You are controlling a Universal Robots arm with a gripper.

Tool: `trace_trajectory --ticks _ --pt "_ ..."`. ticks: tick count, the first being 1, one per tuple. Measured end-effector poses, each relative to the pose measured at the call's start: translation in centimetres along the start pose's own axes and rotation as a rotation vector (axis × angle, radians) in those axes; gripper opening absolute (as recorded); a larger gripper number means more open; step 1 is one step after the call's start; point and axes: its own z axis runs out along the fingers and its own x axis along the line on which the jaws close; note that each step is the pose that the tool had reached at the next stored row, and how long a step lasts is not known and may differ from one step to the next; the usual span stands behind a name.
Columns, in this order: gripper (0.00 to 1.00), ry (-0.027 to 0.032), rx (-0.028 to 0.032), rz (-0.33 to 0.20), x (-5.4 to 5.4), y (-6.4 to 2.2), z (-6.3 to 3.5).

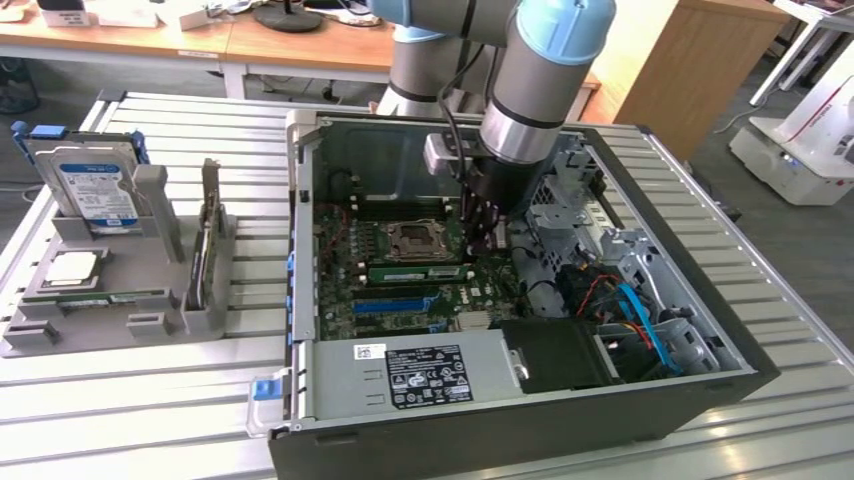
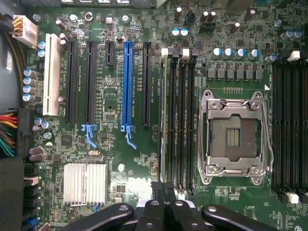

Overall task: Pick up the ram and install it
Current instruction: 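Press down the ram until it locks into place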

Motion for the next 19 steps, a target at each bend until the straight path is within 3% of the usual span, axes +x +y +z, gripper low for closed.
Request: trace_trajectory --ticks 19 --pt "0.11 0.0001 -0.0001 0.000 0.00 -0.09 0.58"
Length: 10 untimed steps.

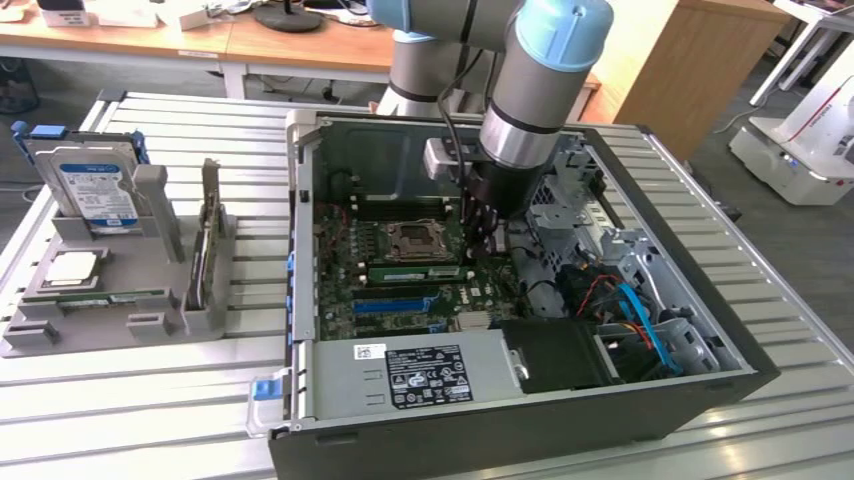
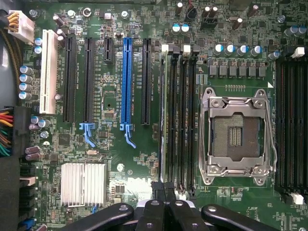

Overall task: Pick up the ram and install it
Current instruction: 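Press down the ram until it locks into place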

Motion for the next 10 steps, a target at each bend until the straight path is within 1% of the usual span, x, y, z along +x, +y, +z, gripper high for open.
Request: trace_trajectory --ticks 4,10 --pt "0.11 -0.0001 0.0000 0.000 0.00 -0.37 0.01" --pt "0.11 -0.0002 0.0000 0.000 -0.16 -0.37 0.04"
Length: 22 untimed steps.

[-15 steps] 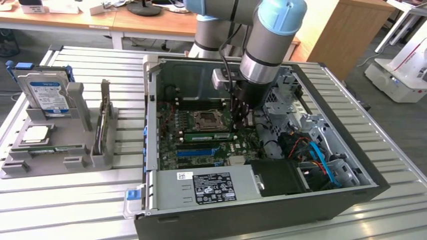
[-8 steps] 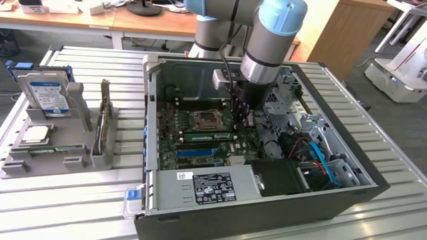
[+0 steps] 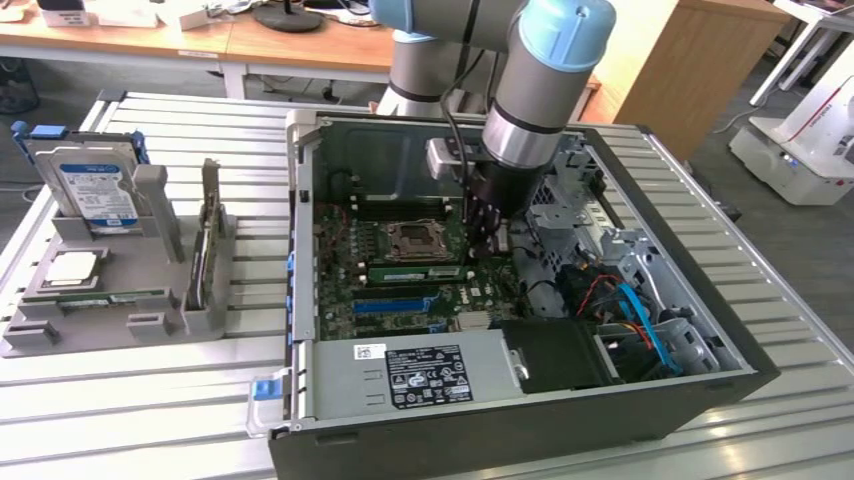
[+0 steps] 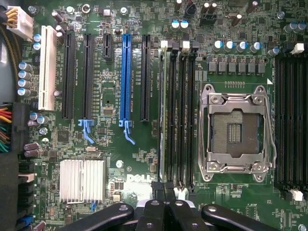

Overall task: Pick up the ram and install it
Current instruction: 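Press down the ram until it locks into place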

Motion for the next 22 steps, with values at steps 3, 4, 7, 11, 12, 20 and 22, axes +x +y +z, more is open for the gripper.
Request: trace_trajectory --ticks 3,4,7,11,12,20,22 --pt "0.11 -0.0001 0.0000 0.000 0.00 0.00 0.00" --pt "0.11 0.0001 0.0000 0.000 0.00 0.00 0.02" --pt "0.11 0.0001 0.0000 0.000 0.00 -0.01 0.26" --pt "0.11 0.0002 0.0000 0.000 0.00 -0.01 0.37" --pt "0.11 0.0003 -0.0001 0.000 0.00 -0.01 0.37" --pt "0.11 0.0003 -0.0001 0.000 0.00 -0.02 0.57" --pt "0.11 0.0002 -0.0001 0.000 0.00 -0.02 0.58"
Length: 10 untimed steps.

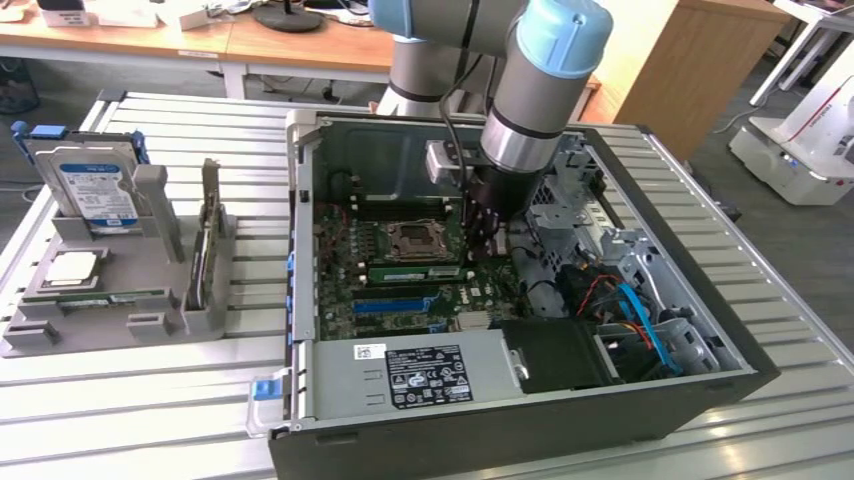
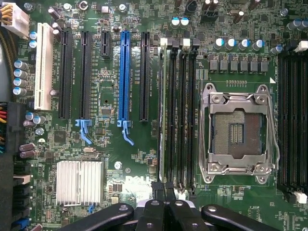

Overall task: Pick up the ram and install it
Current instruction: 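Press down the ram until it locks into place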

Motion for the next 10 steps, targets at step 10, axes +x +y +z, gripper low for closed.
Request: trace_trajectory --ticks 10 --pt "0.11 0.0000 0.0000 0.000 0.00 0.00 0.13"
